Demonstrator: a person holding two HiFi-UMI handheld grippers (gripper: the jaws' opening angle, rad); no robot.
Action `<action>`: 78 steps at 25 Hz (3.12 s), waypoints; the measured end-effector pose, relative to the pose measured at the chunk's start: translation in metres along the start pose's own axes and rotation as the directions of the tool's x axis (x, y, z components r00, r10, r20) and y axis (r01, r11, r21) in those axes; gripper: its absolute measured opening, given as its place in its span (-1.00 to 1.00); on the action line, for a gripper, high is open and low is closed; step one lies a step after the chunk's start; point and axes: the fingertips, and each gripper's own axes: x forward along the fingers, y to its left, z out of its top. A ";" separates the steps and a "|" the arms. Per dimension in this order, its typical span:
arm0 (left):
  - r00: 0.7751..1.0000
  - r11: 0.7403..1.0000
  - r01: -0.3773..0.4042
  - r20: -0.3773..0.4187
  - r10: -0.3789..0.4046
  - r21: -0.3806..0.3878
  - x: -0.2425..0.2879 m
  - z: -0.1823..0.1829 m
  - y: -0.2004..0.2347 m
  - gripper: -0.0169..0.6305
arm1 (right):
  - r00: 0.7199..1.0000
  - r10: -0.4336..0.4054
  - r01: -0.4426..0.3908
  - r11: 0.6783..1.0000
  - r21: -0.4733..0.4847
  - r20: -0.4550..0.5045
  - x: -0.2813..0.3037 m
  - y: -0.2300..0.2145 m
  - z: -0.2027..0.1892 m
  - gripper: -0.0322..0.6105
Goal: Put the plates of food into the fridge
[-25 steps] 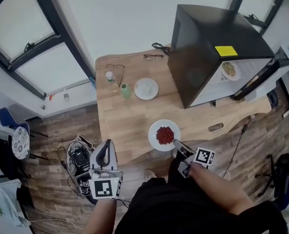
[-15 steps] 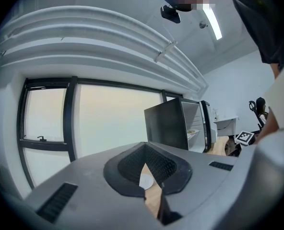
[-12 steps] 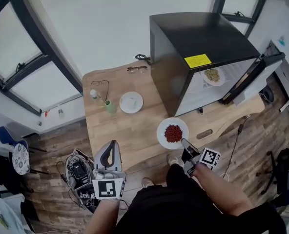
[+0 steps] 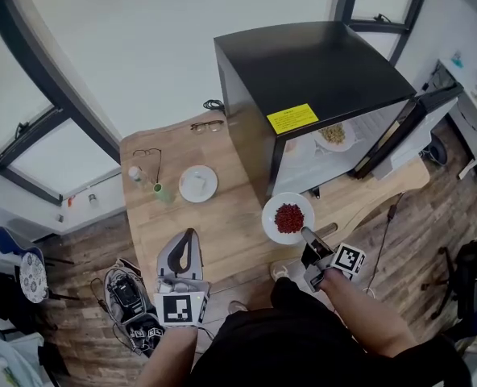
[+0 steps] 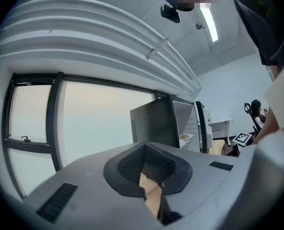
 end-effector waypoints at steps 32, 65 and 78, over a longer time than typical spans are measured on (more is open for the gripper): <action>0.999 0.996 -0.031 -0.039 0.034 0.078 0.115 0.020 -0.047 -0.93 | 0.999 0.010 -0.006 0.995 0.097 -0.040 0.051 -0.058 0.105 -0.80; 0.959 0.971 -0.236 -0.149 0.240 0.042 0.087 -0.009 0.015 -0.93 | 0.970 -0.176 0.157 0.980 -0.119 -0.170 0.149 -0.081 0.109 -0.80; 0.971 0.979 -0.180 -0.144 0.191 0.091 0.096 -0.009 0.018 -0.93 | 0.848 -0.505 0.302 0.709 -0.637 -0.159 0.163 -0.092 0.114 -0.49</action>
